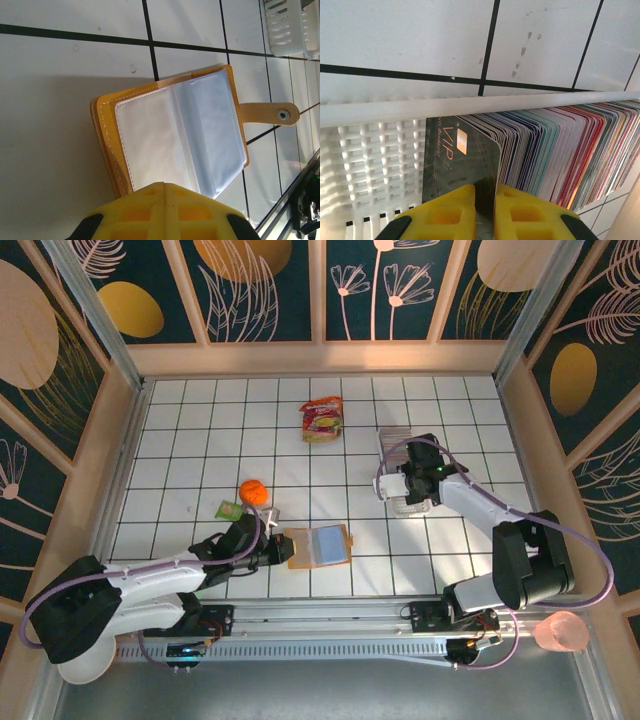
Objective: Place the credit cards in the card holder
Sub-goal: Pick up the credit card from the storage box.
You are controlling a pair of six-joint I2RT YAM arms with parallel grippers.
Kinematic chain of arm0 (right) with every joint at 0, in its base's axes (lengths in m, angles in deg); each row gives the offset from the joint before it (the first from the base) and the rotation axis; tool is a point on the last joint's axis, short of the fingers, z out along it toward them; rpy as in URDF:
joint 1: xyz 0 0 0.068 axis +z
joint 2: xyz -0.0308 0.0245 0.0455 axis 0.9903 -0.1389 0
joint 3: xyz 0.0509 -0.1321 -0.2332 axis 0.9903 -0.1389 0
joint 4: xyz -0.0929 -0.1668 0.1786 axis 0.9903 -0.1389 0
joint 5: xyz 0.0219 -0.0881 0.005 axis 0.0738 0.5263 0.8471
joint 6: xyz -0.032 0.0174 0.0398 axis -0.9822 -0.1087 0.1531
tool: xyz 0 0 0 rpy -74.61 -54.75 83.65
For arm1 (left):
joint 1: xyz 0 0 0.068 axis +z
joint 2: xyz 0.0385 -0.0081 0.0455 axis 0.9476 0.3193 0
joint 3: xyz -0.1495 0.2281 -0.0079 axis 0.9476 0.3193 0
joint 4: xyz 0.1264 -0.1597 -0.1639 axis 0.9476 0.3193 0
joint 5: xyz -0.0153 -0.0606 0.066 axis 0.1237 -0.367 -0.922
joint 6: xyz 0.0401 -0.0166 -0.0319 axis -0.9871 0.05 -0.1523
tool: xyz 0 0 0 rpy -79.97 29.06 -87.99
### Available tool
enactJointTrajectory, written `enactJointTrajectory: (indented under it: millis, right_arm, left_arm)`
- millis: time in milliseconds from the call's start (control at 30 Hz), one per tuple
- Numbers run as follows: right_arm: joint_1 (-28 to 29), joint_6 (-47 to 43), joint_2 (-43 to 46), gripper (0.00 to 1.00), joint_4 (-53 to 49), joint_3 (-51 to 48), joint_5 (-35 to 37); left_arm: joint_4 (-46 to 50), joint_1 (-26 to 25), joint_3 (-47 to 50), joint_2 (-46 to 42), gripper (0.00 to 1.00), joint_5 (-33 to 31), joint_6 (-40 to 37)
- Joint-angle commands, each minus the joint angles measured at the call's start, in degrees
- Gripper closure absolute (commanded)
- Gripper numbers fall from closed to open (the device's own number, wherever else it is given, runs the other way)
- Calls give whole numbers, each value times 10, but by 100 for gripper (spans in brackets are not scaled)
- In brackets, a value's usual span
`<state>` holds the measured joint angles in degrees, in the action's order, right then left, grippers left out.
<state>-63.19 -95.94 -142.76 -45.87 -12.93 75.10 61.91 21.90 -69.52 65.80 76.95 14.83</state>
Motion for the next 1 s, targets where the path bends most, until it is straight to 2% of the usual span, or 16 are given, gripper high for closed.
enactJointTrajectory:
  millis: [0,433,967]
  right_arm:
    - [-5,-1,20,88,18,20,13]
    - [-5,2,27,91,5,26,18]
    - [-2,24,53,100,-34,29,19]
  left_arm:
    - [-19,3,7,7,100,10,7]
    - [-22,3,8,8,100,12,9]
    - [-27,3,8,14,100,12,9]
